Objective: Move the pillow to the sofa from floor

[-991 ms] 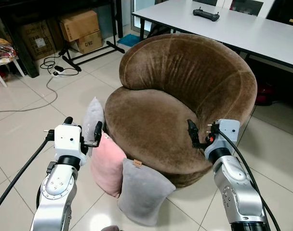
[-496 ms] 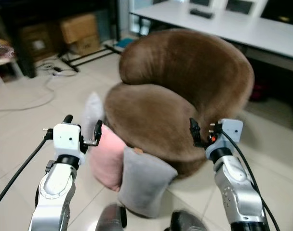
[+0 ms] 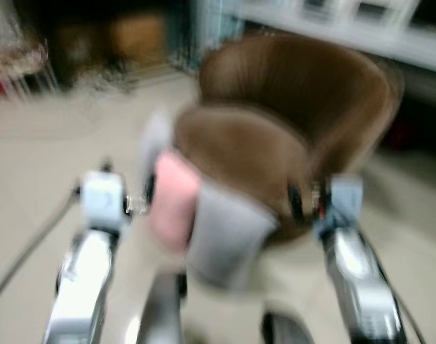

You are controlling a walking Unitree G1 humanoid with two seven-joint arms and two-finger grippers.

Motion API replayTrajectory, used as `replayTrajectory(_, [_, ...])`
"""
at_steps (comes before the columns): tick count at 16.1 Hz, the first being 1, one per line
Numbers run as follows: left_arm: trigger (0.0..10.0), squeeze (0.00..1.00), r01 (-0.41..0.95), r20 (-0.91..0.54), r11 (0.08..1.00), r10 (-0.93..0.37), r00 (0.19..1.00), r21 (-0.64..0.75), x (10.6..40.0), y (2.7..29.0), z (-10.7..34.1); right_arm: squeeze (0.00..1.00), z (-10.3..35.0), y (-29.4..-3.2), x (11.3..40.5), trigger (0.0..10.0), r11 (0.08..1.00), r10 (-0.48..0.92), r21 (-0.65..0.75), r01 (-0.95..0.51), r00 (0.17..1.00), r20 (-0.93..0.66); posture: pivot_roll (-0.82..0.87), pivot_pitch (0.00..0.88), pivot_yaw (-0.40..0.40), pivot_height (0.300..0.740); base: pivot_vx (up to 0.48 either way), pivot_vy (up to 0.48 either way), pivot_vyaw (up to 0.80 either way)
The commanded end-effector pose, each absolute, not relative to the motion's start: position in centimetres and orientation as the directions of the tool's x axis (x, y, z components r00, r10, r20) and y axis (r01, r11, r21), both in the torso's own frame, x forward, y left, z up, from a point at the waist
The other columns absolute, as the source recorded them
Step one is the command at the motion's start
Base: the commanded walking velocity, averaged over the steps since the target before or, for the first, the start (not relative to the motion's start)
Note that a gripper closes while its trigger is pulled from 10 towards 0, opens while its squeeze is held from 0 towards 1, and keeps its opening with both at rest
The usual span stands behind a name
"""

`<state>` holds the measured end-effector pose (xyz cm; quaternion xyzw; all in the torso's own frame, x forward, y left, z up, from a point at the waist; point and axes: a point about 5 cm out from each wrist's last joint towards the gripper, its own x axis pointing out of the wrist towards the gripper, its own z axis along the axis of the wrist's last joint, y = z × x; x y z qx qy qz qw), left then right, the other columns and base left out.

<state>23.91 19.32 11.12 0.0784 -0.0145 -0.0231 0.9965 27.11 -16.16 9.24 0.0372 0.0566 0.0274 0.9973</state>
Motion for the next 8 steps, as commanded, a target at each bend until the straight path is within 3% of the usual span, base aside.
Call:
replayTrajectory(1, [10.0,1.00,0.043,0.040,0.986,-0.050,0.998,0.158,24.41,19.36,11.55,0.00,9.31,-15.75,27.03,10.0,0.994,0.074,0.092,-0.064,0.991,-0.109,0.06,0.000,-0.028,0.619,0.000,0.000,0.00])
replayTrajectory(3, [10.0,1.00,0.044,0.042,0.987,-0.051,0.998,0.154,24.34,19.39,11.55,0.00,9.34,-15.72,27.07,10.0,0.995,0.074,0.079,-0.066,0.992,-0.104,0.05,0.000,-0.030,0.619,0.000,0.000,0.00])
replayTrajectory(8, [10.0,1.00,0.047,0.046,0.988,-0.054,0.997,0.145,24.25,19.32,11.55,0.00,9.43,-15.84,27.15,10.0,0.995,0.068,0.075,-0.060,0.992,-0.104,0.05,0.000,-0.034,0.619,0.270,0.000,0.00])
